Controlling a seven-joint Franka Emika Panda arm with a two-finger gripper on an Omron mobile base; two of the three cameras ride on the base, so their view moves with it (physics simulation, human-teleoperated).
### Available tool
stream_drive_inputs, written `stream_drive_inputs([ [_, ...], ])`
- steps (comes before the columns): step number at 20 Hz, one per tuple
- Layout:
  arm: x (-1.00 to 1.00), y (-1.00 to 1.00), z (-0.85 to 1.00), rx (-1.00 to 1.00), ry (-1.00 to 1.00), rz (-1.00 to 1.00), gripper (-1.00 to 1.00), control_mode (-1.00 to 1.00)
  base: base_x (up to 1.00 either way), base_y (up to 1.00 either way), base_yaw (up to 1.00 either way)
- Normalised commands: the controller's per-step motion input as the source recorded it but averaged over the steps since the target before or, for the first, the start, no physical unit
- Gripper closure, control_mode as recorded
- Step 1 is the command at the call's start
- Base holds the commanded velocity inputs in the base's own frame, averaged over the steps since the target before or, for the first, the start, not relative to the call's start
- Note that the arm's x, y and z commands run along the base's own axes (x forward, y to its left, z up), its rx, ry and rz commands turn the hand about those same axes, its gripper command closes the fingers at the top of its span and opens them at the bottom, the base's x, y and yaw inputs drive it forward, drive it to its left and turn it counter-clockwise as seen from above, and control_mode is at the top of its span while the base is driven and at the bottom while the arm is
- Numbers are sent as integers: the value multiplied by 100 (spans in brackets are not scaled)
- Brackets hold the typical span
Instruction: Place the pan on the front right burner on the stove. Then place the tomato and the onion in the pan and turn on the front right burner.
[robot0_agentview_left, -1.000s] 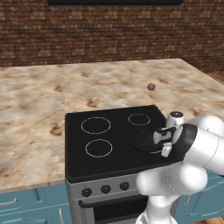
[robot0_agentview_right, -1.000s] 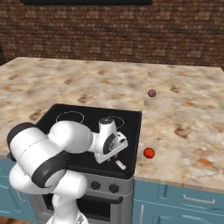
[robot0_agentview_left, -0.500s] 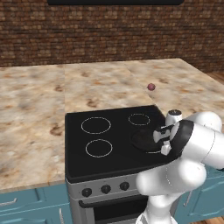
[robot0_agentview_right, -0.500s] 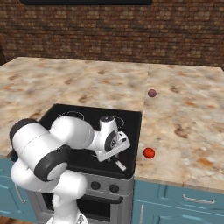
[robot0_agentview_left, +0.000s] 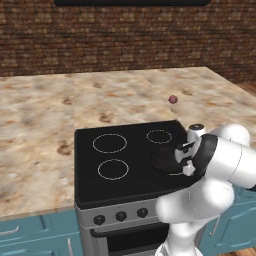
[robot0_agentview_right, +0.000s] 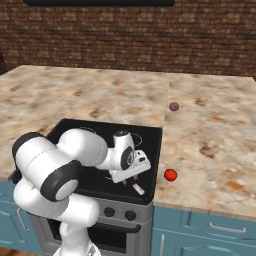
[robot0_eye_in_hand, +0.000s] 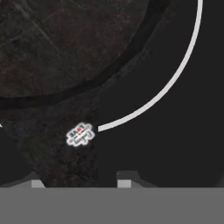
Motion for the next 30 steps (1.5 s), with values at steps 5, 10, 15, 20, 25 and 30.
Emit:
stream_drive_inputs([
  [5,-14,0,1,-2,-5,-2,-100,-100,0,0,0],
  [10,-54,0,38,0,-17,0,-100,-100,0,0,0],
  [15,-66,0,49,3,-7,0,-100,-100,0,0,0],
  [20,-21,-8,97,6,-5,-7,-100,-100,0,0,0],
  [25,0,-24,79,2,-1,-17,-100,-100,0,0,0],
  [30,11,-36,37,1,0,-22,-100,-100,0,0,0],
])
